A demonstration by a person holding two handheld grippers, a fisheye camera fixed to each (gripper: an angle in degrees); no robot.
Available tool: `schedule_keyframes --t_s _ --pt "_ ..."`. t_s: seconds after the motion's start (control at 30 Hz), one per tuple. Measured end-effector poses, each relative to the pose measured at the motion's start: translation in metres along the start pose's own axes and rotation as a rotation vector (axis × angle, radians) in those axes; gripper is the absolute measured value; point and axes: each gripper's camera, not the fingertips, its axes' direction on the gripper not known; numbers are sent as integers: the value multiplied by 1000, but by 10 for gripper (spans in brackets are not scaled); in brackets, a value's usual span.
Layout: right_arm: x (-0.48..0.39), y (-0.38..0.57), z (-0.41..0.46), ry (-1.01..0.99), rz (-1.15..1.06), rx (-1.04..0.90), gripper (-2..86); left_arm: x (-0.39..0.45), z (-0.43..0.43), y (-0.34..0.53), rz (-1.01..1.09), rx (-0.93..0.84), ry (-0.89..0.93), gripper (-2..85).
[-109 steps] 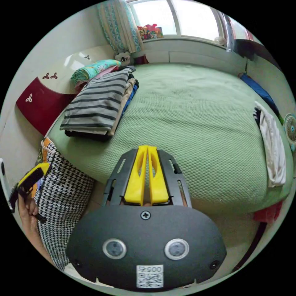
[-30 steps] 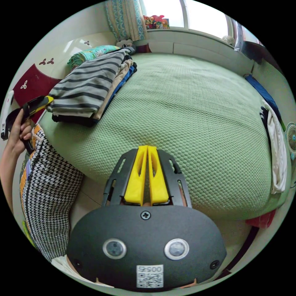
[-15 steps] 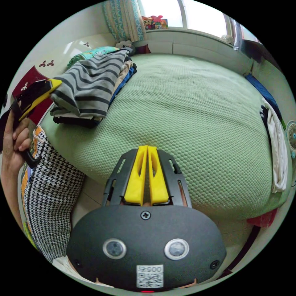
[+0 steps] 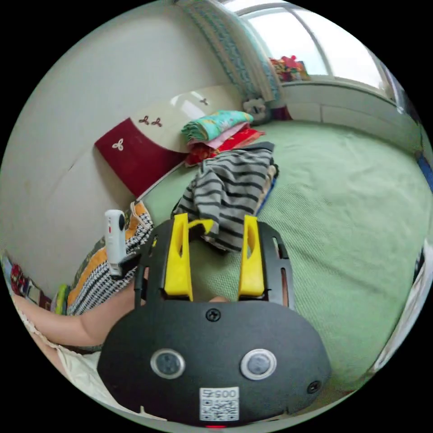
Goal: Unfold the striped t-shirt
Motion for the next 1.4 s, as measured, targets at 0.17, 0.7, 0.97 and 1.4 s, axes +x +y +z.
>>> schedule_keyframes --t_s 0.17,0.7,0.97,1.4 --pt "-61 -70 53 160 -254 -202 184 -1 2 5 -10 14 -12 31" --pt "-103 -132 163 602 -435 -506 83 -5 -1 9 -25 -1 -68 29" --pt "-50 -169 74 409 -245 -347 2 -10 -36 17 39 93 -2 21" --pt "218 -139 -131 139 500 -61 -5 6 -7 25 52 9 32 -7"
